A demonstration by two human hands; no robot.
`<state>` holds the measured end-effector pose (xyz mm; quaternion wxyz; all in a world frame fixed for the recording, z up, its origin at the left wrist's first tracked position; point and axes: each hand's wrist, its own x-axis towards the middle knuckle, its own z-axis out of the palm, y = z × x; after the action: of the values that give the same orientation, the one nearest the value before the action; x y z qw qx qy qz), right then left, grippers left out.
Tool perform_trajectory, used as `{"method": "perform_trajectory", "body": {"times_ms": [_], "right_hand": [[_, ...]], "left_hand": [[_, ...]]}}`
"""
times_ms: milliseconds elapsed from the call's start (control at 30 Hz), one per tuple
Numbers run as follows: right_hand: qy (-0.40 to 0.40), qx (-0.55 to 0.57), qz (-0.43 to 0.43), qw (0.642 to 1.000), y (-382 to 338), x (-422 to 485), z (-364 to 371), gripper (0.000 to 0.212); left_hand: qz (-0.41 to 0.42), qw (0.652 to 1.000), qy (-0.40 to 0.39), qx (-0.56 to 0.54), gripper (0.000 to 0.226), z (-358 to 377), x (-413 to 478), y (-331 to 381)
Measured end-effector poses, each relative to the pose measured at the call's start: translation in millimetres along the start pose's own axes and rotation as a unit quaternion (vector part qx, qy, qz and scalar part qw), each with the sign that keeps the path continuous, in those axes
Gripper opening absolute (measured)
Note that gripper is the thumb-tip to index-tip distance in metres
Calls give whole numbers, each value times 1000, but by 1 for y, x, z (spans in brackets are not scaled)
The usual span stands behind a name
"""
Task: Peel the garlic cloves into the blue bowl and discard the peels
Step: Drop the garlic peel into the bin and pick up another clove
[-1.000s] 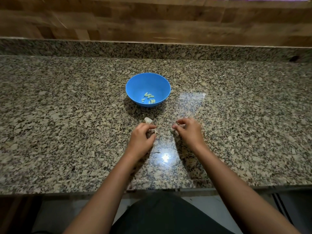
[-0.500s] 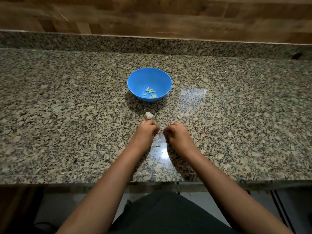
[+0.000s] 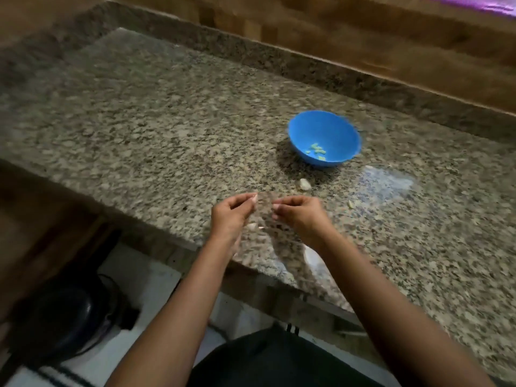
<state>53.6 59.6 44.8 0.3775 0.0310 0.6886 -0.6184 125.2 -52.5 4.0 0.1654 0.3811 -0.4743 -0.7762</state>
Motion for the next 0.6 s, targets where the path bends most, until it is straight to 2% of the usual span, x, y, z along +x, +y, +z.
{"method": "perform_trajectory", "body": {"times_ms": [133,200,233,333,433,500,600], "right_hand": [[-90,-14,3,996,-1,1,76,17],[-131,-29,8,991,4,1,120,16],[-155,-38,11,987,8,1,144,11],[-212,-69,7,975,24,-5,221,17],[-251,-79,11,965,46,-13,291,12],[-283,-85,18,955,63,-15,336,15],[-299,-108,34,947,86,-16,393,16]], "left_hand": [[24,982,80,-171,16,-67,-10,25],[43,971,113,-207,17,-107,-16,34],[51,966,130,-218,16,-129,-19,38],[70,951,173,-245,12,-200,-31,48],[74,945,215,-236,10,-267,-41,55],[78,943,232,-225,12,-309,-44,61],[70,932,279,-219,16,-363,-43,61]]}}
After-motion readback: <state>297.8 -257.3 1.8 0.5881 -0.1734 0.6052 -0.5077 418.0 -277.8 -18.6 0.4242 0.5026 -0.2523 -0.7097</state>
